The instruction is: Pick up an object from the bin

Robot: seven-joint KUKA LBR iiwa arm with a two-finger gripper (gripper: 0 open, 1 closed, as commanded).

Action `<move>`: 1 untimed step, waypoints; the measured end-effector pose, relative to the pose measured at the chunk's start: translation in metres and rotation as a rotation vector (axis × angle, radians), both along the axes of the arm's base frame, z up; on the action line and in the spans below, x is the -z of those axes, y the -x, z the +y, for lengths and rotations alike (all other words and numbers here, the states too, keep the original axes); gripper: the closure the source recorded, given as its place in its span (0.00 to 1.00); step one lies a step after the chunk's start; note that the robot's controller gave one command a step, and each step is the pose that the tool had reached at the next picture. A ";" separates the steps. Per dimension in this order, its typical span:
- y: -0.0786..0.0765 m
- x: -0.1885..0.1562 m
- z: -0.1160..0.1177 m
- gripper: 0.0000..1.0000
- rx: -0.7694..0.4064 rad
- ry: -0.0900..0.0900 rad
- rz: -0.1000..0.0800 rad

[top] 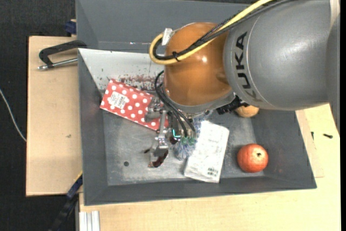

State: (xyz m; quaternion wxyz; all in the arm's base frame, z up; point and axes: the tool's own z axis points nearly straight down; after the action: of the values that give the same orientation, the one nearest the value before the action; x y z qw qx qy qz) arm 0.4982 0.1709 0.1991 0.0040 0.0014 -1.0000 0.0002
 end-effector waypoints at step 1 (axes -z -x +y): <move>-0.004 0.005 -0.003 0.00 -0.060 -0.003 -0.013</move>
Offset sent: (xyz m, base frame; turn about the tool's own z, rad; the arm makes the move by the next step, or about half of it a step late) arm 0.0198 -0.0505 -0.1291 -0.6478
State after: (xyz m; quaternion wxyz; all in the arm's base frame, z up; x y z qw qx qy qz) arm 0.5023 0.1677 0.1944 -0.0024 0.0316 -0.9995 -0.0013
